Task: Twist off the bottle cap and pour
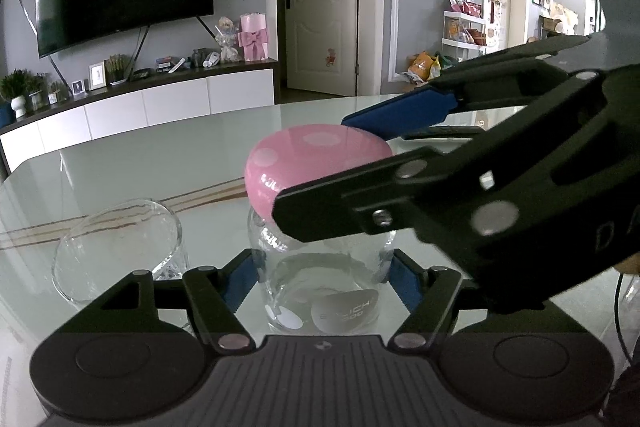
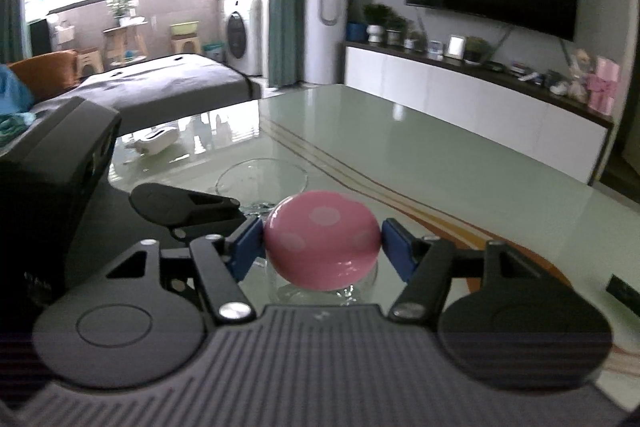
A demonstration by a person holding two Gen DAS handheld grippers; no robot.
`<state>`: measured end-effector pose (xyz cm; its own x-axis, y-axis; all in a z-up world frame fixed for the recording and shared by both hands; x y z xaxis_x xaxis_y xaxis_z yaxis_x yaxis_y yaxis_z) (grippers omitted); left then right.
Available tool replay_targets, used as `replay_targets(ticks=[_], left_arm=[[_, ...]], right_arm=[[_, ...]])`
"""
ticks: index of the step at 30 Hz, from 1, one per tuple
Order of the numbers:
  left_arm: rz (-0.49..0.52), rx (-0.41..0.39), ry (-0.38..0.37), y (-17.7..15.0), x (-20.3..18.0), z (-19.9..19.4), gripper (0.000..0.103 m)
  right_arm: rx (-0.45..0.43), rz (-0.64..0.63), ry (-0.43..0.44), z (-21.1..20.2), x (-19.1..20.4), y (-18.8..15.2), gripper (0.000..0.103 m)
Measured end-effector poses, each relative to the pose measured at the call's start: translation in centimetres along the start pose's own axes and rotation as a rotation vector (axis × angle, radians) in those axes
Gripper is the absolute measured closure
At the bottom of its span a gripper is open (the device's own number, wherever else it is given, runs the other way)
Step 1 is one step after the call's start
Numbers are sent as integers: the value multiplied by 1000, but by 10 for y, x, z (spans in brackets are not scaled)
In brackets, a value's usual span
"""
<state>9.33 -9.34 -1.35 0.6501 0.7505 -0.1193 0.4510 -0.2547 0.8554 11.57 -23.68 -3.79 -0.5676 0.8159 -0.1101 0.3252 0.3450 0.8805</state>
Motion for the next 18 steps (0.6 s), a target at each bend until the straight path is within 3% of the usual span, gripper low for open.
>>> replay_targets(ticks=[11, 18], left_arm=[[-1, 0, -1, -1, 3, -2, 29], [0, 0, 0, -1, 4, -2, 29]], right_arm=[[22, -25, 125, 0, -15, 6, 37], [-8, -11, 62, -8, -11, 7, 29]])
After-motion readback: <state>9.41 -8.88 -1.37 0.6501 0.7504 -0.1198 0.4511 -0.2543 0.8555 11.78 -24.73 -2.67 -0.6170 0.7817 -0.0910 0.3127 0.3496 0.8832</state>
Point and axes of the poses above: each gripper's, at about its wrist camera, not at the fingertips, and z roughly the way its jaws point, x to its left, y to its top, the point moved 6 cm from there along z, roughly the way its jaws point, and after that the axes turned 14 degrees about -y, right-handed, at the moved point
